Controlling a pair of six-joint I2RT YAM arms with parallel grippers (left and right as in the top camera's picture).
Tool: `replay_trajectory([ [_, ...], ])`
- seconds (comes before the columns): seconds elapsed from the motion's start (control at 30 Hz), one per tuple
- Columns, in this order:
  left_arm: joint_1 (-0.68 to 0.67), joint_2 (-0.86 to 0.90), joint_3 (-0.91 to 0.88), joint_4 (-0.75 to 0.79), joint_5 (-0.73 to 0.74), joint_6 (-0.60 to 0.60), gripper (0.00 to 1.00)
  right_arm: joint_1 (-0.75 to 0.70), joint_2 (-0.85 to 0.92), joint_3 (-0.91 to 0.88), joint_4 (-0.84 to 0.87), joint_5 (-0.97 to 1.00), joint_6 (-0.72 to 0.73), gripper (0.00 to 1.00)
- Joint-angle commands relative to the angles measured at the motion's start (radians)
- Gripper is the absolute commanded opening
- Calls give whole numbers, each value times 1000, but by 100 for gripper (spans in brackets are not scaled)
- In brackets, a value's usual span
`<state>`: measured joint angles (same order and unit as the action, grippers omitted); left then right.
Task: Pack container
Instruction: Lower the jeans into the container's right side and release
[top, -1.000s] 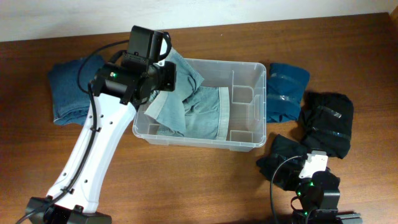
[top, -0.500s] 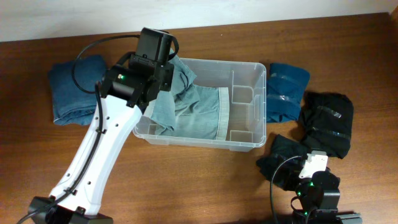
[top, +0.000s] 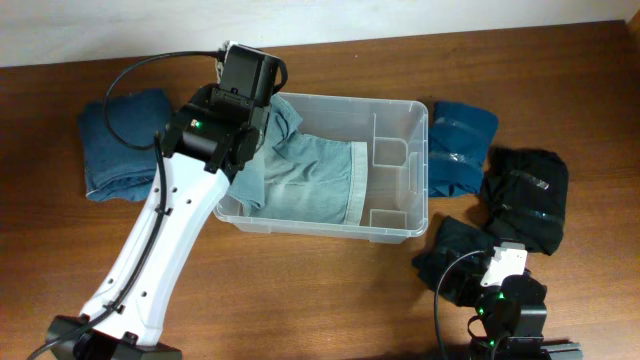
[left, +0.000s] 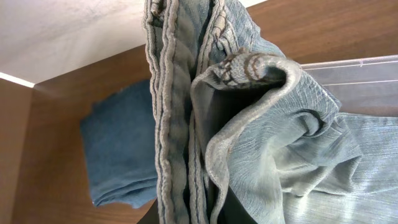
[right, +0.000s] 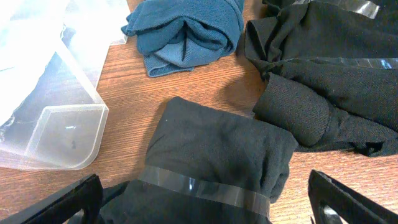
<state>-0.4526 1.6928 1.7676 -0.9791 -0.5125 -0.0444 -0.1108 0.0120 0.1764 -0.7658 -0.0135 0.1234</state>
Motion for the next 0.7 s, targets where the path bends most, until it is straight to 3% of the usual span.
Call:
replay_trajectory([
  [0.0, -31, 18, 45, 17, 97, 35, 1, -1, -8, -9, 0, -2, -3, 98],
  [0.33, -202, 197, 45, 5, 249, -2, 2, -1, -8, -9, 0, -2, -3, 98],
  [0.5, -277, 235, 45, 5, 333, -35, 18, -1, -8, -9, 0, -2, -3, 98],
  [0.67, -322, 238, 47, 6, 344, -38, 43, -1, -8, -9, 0, -2, -3, 98],
])
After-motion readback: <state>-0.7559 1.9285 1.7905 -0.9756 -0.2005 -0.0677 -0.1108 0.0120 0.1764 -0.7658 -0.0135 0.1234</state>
